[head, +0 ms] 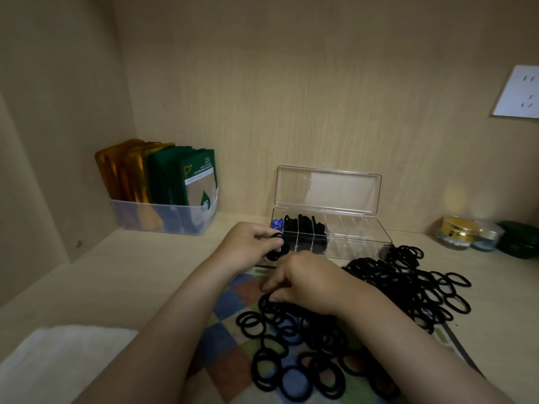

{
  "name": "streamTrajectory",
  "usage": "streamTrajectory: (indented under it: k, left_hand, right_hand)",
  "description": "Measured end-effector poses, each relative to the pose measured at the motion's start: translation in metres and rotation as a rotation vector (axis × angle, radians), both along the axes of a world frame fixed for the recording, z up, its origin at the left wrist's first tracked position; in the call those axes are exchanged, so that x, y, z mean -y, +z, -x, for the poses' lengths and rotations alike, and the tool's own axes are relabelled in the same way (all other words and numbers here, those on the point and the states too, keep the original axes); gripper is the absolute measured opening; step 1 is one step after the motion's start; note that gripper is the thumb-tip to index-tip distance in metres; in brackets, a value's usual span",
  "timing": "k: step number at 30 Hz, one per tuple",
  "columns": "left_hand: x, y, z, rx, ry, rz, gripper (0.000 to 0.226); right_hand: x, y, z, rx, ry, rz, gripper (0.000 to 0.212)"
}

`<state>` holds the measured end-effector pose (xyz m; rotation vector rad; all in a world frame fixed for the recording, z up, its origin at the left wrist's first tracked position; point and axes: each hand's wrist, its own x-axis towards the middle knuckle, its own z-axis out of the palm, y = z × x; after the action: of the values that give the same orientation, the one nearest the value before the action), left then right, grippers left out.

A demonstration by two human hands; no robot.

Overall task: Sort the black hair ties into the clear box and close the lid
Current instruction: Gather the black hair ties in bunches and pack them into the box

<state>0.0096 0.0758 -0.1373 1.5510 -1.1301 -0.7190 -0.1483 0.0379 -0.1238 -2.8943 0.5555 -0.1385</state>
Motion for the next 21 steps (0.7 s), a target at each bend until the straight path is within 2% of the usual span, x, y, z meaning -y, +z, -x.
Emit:
streamTrajectory:
  k: [6, 8, 10, 12, 14, 21]
  left_hand:
    - [0.002, -0.005, -0.001, 0.041, -0.014, 0.003, 0.014]
    - [0.003, -0.006, -0.001, 0.04, -0.009, 0.004, 0.013]
    - [0.003, -0.006, -0.001, 0.057, -0.017, 0.006, 0.015]
    - [0.002, -0.005, 0.003, -0.009, -0.056, -0.004, 0.017]
    - [0.002, -0.004, 0.009, -0.096, -0.098, -0.014, 0.017]
    - [0.001, 0.001, 0.018, -0.354, -0.252, -0.047, 0.028]
  right_hand:
    - [0.0, -0.001, -0.001, 0.016, -0.007, -0.012, 0.013]
    - [0.005, 0.0, 0.003, 0.126, -0.054, -0.131, 0.007]
    - [0.012, 0.003, 0.008, 0.347, -0.15, -0.286, 0.005]
    - [0.021, 0.006, 0.013, 0.553, -0.252, -0.403, 0.008]
    - [0.025, 0.007, 0.017, 0.66, -0.332, -0.476, 0.007]
    - [0.035, -0.001, 0.022, 0.722, -0.509, -0.432, 0.004]
